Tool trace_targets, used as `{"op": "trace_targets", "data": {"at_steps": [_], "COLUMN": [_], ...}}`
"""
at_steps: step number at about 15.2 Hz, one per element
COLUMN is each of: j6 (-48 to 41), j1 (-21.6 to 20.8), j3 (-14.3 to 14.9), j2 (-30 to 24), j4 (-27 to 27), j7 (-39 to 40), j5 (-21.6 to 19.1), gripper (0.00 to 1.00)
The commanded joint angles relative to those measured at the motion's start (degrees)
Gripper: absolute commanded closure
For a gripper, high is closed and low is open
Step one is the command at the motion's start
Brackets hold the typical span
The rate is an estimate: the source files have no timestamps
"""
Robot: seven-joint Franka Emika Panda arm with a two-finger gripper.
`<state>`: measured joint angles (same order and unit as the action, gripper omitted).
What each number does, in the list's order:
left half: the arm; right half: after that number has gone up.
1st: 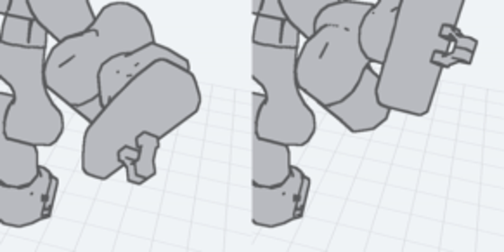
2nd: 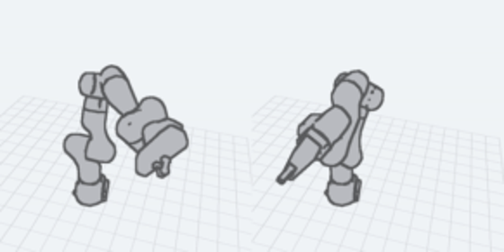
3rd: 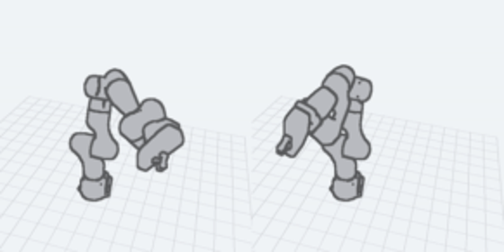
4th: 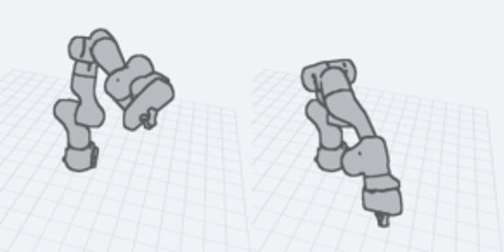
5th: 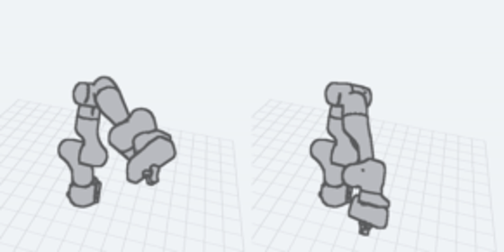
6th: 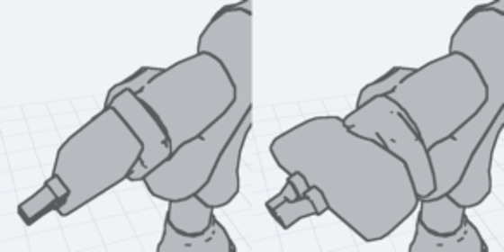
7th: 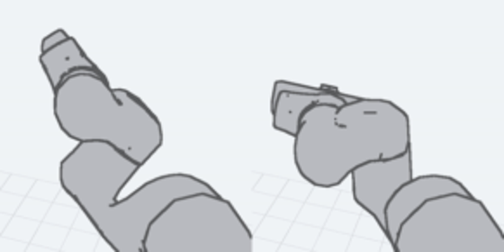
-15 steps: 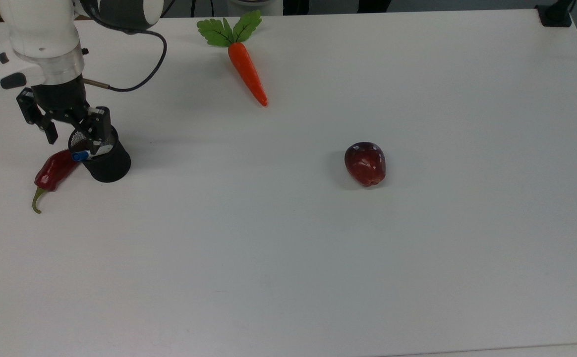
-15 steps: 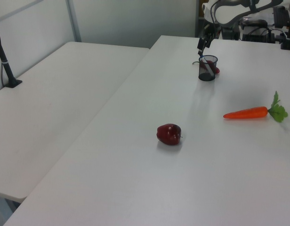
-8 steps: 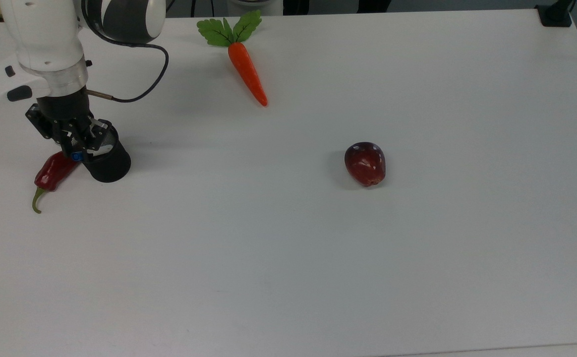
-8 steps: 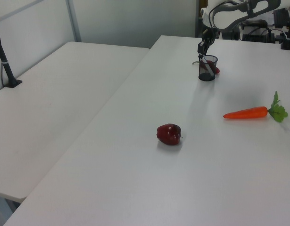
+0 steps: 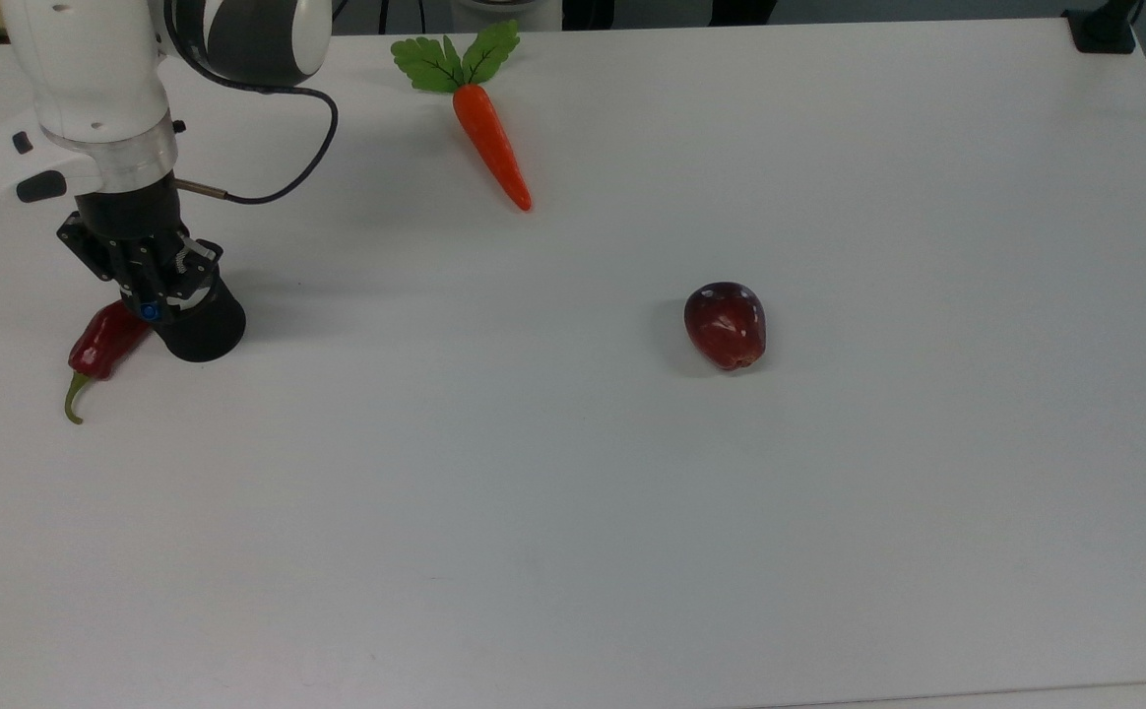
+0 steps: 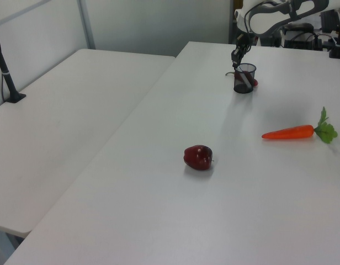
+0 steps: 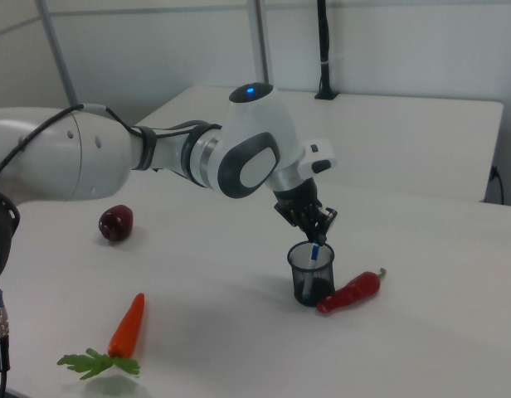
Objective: Take marker pen
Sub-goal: 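Lower onto the blue-capped marker and close the gripper on it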
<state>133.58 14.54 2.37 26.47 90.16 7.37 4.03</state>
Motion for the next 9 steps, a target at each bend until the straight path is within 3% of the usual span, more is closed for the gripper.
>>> {"op": "trace_targets", "data": {"at_steps": [1,9], "j6": [1.2,0.5], "j1": [-0.3,-0.1], "j3": [0.1,0.1], "j2": [-0.9,-5.8], "j4": [0.5,0.4], "j7": [0.9,0.9], "j5": [-1.7,-2.8], "gripper": [0.84,0.87]}}
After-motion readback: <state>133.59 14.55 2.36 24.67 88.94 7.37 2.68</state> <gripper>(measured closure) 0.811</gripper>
